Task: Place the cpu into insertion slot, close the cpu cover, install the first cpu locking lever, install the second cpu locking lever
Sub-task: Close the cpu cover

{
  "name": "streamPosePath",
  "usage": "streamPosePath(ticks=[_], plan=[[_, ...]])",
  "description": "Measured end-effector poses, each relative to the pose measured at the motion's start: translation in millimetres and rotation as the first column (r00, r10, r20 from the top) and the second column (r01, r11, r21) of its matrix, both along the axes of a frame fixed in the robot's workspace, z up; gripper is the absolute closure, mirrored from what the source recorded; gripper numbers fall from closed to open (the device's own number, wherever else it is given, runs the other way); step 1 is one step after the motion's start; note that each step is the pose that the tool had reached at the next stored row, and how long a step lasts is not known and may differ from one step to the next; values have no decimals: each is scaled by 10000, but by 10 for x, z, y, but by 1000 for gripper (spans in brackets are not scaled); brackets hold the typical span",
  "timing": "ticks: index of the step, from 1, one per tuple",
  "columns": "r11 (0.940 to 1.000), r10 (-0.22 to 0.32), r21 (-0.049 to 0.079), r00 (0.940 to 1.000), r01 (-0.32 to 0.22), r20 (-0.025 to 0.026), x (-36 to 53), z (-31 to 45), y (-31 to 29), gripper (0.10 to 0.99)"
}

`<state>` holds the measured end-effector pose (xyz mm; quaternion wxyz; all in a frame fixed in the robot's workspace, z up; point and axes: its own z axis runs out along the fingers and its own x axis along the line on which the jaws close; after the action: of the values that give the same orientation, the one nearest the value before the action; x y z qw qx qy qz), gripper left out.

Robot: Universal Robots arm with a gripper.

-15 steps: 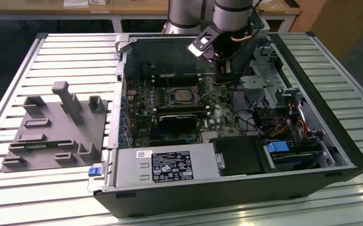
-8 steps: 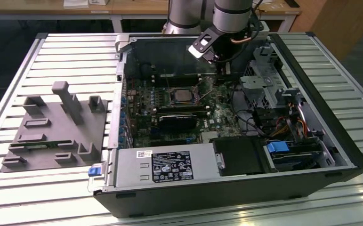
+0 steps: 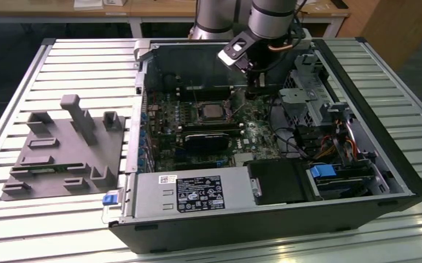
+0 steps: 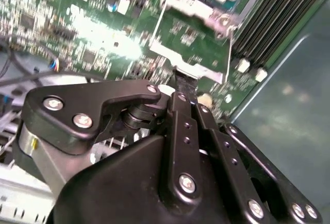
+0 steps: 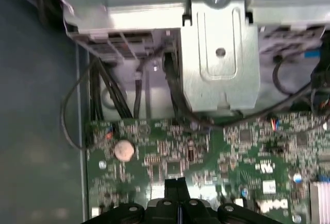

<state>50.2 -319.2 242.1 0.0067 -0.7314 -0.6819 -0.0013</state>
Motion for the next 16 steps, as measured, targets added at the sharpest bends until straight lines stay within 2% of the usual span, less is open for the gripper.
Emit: streamPosePath(ticks=[2,3,16], plan=[[10000,0,-5,9996,0,-283,3,-3,0,980],[10000,-1,-11,9993,0,-376,3,-4,0,980],[10000,0,-1,9993,0,-376,-28,-4,1,980]])
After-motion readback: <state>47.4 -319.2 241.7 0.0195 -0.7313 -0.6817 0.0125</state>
